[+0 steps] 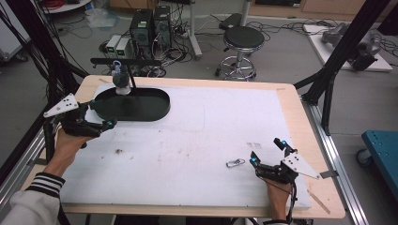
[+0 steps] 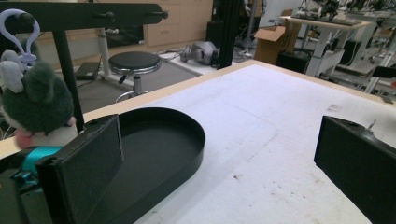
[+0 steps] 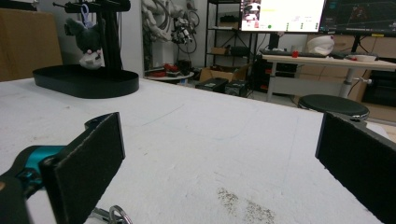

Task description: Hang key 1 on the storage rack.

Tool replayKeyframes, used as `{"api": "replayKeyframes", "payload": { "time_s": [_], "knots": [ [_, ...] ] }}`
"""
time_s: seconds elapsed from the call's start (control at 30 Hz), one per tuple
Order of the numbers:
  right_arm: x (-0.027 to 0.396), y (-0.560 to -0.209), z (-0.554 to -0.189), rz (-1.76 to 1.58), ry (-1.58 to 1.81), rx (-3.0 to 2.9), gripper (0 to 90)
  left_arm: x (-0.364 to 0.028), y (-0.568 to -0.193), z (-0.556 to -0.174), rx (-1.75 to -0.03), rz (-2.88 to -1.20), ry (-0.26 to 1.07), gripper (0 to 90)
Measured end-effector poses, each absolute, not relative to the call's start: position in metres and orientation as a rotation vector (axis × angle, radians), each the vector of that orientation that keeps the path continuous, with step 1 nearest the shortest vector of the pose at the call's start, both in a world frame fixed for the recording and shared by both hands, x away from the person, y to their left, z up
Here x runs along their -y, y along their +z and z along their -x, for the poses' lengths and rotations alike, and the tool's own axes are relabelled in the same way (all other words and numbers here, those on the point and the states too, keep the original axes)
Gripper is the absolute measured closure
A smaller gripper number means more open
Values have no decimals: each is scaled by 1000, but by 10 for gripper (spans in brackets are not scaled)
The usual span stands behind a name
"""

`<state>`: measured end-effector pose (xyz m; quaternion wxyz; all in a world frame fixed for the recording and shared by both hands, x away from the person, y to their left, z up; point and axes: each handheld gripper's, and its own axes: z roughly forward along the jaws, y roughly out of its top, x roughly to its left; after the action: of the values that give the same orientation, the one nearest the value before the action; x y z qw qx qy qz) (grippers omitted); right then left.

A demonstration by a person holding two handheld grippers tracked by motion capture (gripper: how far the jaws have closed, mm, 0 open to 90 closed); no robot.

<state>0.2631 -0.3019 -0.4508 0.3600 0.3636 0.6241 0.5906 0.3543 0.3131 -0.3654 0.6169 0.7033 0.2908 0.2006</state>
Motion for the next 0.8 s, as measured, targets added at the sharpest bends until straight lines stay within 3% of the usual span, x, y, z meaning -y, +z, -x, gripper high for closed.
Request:
{"api": "replayKeyframes", "payload": {
  "time_s": [0.43,0.8],
  "knots": [
    [301,-451,-263,-929,1519,-1616,5,-299,-379,-323,-566,-1610,447,17],
    [302,-450,-262,-932,1532,-1607,5,-293,-382,-321,-523,-1624,427,17]
  ]
}}
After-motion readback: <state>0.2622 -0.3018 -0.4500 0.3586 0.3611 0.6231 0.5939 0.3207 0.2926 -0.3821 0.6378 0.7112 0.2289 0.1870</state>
